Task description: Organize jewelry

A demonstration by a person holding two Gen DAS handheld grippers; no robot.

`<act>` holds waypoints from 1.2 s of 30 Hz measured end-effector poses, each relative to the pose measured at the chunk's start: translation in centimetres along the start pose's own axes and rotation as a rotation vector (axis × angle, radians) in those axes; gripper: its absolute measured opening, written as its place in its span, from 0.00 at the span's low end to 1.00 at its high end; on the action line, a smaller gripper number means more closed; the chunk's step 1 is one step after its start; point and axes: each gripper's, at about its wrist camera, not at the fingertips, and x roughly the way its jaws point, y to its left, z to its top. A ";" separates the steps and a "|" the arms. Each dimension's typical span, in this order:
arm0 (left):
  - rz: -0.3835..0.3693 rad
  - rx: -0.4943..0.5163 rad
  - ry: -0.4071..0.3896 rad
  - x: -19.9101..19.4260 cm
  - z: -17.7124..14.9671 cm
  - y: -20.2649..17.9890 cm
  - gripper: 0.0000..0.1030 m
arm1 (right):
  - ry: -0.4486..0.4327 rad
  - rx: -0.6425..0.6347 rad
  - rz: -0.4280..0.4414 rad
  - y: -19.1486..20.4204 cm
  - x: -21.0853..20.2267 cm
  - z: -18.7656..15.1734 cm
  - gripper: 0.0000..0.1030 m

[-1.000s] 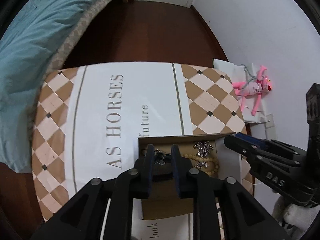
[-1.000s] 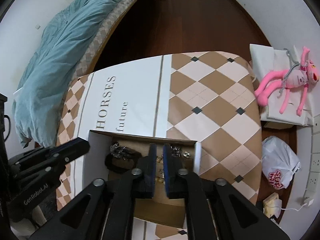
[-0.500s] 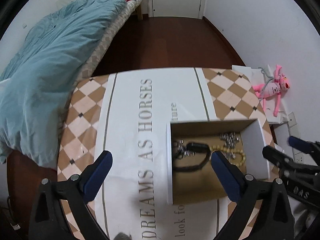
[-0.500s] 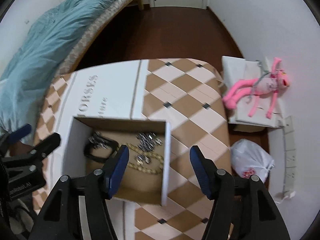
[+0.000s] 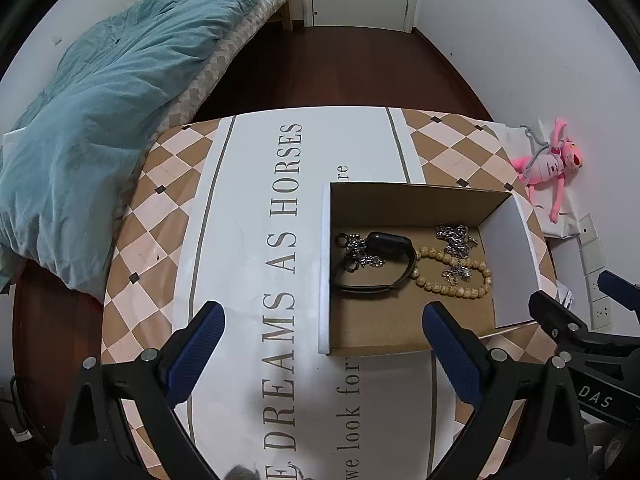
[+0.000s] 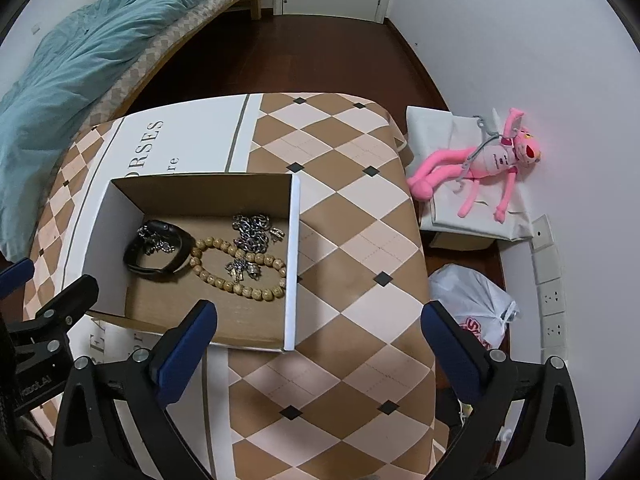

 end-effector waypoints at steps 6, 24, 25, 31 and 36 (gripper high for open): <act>-0.002 -0.007 -0.025 -1.6 -0.1 -0.1 0.98 | -0.017 0.020 0.007 -0.4 -0.9 -0.2 1.00; 0.025 -0.020 -0.229 -16.9 -3.8 -0.7 0.98 | -0.271 0.068 0.019 -2.6 -17.2 -4.7 1.00; 0.028 -0.017 -0.240 -17.5 -3.9 -0.7 0.98 | -0.290 0.066 0.018 -2.6 -18.3 -5.2 1.00; 0.026 -0.020 -0.311 -22.2 -5.6 -0.3 0.98 | -0.369 0.061 0.031 -2.7 -23.8 -7.3 1.00; 0.026 -0.039 -0.348 -24.7 -6.7 0.2 0.98 | -0.417 0.065 0.042 -2.7 -27.1 -9.0 1.00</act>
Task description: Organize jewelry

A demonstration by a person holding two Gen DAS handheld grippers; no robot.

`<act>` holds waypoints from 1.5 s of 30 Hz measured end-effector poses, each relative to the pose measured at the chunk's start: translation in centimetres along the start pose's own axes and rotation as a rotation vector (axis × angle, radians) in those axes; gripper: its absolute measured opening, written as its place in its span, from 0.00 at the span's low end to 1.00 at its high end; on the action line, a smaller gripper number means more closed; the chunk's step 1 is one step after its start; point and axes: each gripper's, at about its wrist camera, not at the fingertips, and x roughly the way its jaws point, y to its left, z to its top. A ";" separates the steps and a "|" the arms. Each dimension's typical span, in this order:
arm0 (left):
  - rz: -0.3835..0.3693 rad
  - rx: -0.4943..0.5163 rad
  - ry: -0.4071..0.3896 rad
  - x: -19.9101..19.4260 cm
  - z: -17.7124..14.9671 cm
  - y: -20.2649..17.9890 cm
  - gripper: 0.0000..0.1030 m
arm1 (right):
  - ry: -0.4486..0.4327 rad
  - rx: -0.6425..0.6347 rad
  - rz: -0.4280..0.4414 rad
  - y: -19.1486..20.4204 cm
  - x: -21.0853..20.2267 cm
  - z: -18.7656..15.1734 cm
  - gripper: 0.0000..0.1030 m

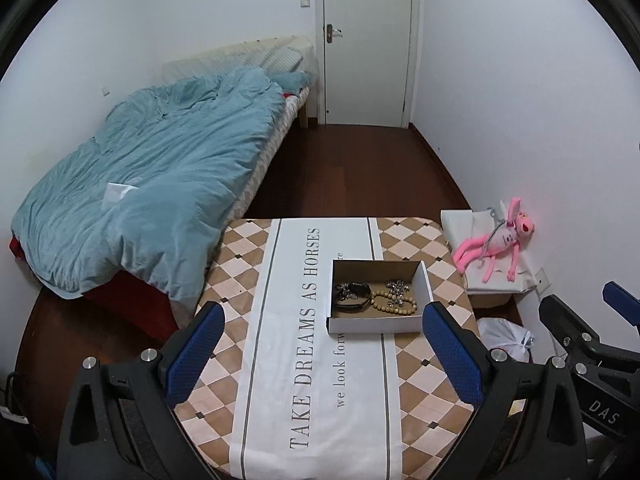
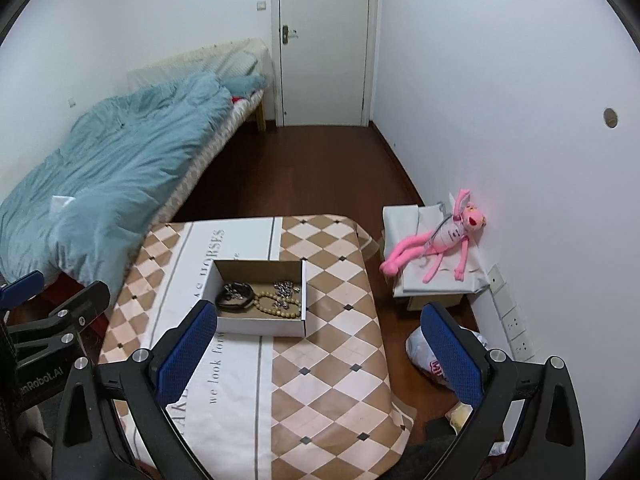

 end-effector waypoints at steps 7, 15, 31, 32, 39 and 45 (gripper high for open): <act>-0.008 -0.018 0.000 -1.4 -0.5 0.3 0.98 | -0.020 -0.013 0.010 0.3 -3.0 -0.5 1.00; -0.010 -0.016 0.041 0.0 0.5 -0.2 0.98 | 0.012 -0.003 0.002 0.0 -1.9 0.7 1.00; -0.003 0.001 0.132 4.4 2.1 -1.2 0.98 | 0.083 0.000 -0.036 0.2 4.0 2.9 1.00; -0.004 0.001 0.136 4.5 2.1 -1.2 0.98 | 0.088 -0.001 -0.039 0.2 4.3 2.9 1.00; 0.001 0.001 0.155 5.3 1.9 -1.6 0.98 | 0.116 -0.001 -0.047 -0.2 5.6 2.8 1.00; 0.002 -0.005 0.155 5.5 2.1 -1.6 0.98 | 0.116 -0.005 -0.051 -0.2 5.5 3.0 1.00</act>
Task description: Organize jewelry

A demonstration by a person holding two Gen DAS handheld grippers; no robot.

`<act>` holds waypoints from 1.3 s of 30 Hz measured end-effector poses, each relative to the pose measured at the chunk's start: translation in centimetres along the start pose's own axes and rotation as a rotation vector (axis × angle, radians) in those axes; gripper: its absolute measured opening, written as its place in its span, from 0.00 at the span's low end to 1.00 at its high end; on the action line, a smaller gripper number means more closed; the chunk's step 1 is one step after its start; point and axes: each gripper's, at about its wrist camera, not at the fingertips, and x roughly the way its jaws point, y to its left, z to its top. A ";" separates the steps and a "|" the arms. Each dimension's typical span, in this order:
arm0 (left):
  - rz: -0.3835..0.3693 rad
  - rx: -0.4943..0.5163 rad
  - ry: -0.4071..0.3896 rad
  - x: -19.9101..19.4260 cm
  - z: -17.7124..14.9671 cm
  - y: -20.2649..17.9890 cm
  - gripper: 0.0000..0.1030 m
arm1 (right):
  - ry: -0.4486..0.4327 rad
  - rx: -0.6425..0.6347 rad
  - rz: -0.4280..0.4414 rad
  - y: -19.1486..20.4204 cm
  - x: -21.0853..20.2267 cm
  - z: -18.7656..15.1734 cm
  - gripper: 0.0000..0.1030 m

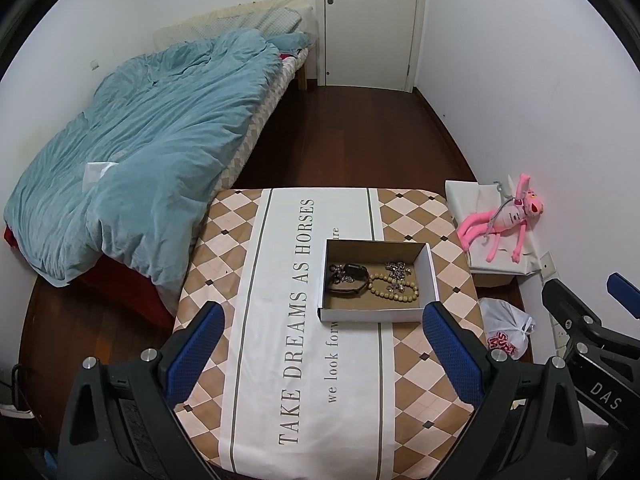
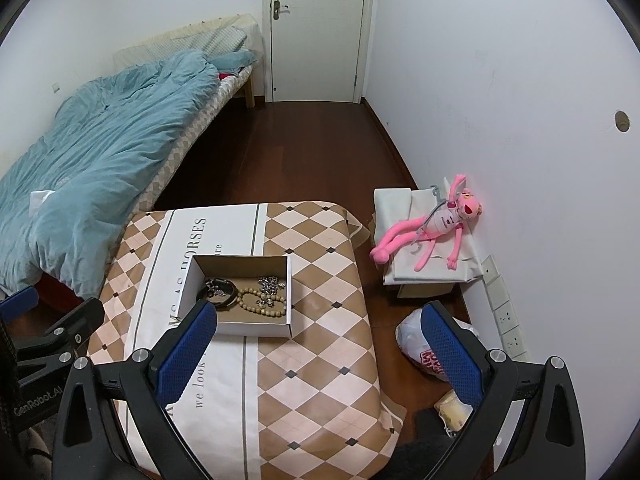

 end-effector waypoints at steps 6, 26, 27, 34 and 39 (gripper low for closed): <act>0.007 -0.002 0.003 0.1 0.0 0.2 0.98 | 0.003 -0.005 0.003 0.1 0.0 0.0 1.00; 0.017 -0.007 -0.001 0.2 -0.4 0.7 0.98 | 0.016 -0.015 0.013 0.7 0.3 -0.5 1.00; 0.018 -0.006 -0.001 0.2 -0.5 0.8 0.98 | 0.016 -0.015 0.013 0.7 0.3 -0.5 1.00; 0.018 -0.005 0.004 0.2 -0.7 0.9 0.98 | 0.024 -0.016 0.012 0.9 0.5 -0.8 1.00; 0.021 -0.007 0.006 0.2 -0.8 0.8 0.98 | 0.026 -0.015 0.012 0.8 0.5 -0.8 1.00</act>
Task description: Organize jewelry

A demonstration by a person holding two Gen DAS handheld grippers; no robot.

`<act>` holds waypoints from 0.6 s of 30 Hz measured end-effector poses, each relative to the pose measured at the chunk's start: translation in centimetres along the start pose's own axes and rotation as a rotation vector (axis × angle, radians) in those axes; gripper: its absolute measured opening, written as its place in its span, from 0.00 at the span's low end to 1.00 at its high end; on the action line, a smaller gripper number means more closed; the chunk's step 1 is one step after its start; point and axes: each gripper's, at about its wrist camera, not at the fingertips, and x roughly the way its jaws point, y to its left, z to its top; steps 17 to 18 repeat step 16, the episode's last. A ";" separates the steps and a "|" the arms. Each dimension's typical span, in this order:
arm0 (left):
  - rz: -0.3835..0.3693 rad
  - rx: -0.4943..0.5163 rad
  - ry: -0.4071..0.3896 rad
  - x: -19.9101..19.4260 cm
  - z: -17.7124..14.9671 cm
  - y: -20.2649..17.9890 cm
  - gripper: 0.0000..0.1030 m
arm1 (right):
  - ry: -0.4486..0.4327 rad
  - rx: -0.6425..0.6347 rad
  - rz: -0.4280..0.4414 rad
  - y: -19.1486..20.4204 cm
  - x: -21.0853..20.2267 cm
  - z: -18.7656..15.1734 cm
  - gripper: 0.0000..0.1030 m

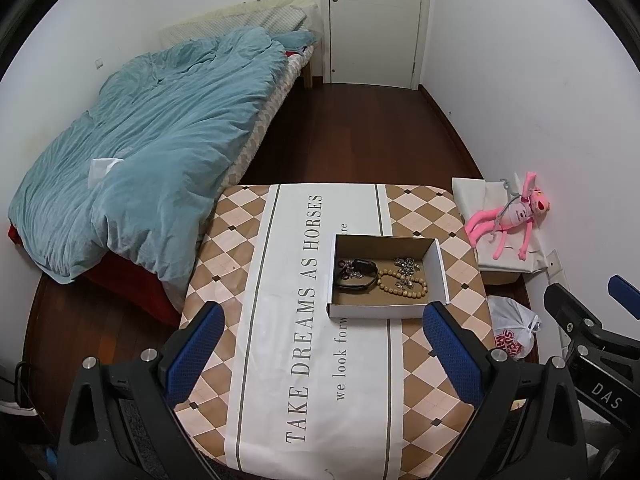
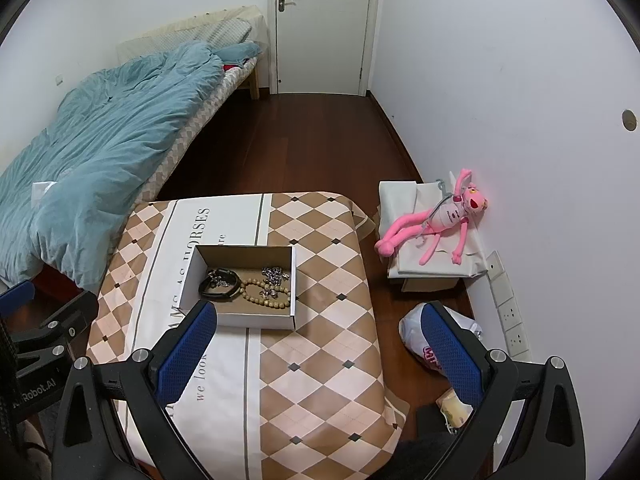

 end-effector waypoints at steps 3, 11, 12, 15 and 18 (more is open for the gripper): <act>0.000 0.002 0.001 0.0 0.0 0.0 0.98 | 0.003 0.003 0.000 0.0 0.1 -0.1 1.00; 0.001 0.001 0.001 0.0 0.0 -0.2 0.98 | 0.008 0.006 -0.002 -0.4 0.4 -0.2 1.00; 0.003 0.002 -0.003 0.0 0.0 -0.2 0.98 | 0.008 0.006 -0.002 -0.4 0.4 -0.1 1.00; 0.015 0.007 -0.012 -0.1 -0.2 -0.3 0.98 | 0.007 0.005 -0.002 -0.5 0.4 -0.1 1.00; 0.011 0.005 -0.008 0.0 -0.2 -0.3 0.98 | 0.007 0.005 -0.001 -0.5 0.4 -0.2 1.00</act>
